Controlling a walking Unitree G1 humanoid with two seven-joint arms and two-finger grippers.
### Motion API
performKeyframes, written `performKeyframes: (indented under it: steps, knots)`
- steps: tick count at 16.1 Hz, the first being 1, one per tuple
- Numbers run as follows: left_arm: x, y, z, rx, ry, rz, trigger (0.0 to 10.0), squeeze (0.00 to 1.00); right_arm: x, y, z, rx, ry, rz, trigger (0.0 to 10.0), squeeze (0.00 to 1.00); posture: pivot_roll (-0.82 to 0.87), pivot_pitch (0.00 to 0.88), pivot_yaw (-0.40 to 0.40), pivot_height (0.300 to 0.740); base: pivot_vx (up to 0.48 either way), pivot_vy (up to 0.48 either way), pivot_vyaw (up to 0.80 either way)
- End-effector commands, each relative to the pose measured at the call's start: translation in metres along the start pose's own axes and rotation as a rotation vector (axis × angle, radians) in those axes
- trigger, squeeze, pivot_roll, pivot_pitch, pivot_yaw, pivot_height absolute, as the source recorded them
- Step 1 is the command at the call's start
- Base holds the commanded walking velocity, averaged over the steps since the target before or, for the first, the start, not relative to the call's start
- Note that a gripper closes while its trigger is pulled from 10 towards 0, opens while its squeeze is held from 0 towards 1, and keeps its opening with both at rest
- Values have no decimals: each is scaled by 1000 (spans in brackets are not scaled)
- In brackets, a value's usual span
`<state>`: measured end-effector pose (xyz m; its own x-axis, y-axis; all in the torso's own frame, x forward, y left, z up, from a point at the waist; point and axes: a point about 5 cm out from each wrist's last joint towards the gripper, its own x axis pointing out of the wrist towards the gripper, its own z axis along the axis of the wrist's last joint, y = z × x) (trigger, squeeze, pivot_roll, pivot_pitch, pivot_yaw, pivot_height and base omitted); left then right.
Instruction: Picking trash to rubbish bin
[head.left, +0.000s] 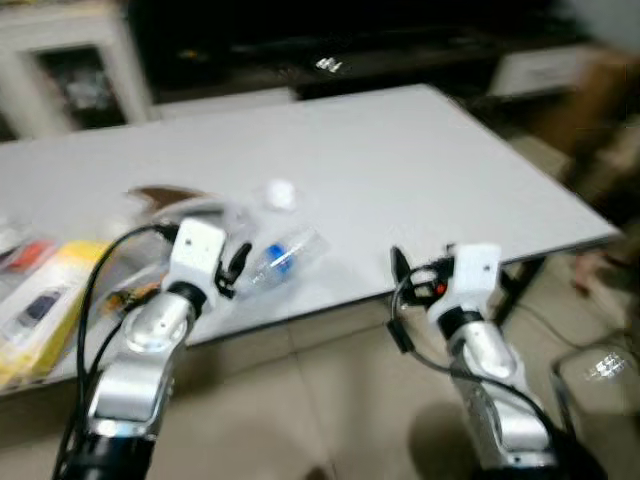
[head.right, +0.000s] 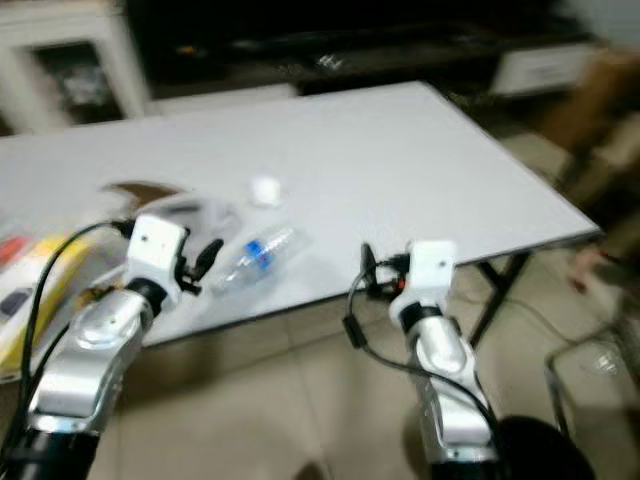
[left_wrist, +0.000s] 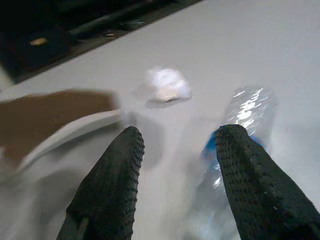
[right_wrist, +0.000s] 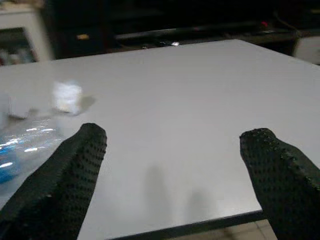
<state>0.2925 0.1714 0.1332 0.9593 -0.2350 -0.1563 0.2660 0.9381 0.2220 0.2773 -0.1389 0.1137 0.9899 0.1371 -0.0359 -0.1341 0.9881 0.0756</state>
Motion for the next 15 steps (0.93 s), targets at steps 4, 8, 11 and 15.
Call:
performKeyframes:
  steps: [4,8,11,15]
  knots:
    - [3,-7,1,-139,1,-43,10000,1000,-6,-5,-2,-17,21,6,10000,0,-91,0,21,740,0,0,0]
    - [8,16,7,-127,73,-33,10000,1000,-4,1,-7,-8,118,95,10000,0,-68,0,-5,740,0,0,0]
    - [13,25,15,-130,122,-99,10000,1000,-6,7,-9,-64,191,210,10000,0,-61,0,-6,740,0,0,0]
    - [21,21,22,-124,196,-198,10000,1000,-16,7,5,-83,183,406,10000,0,-53,4,0,740,0,0,0]
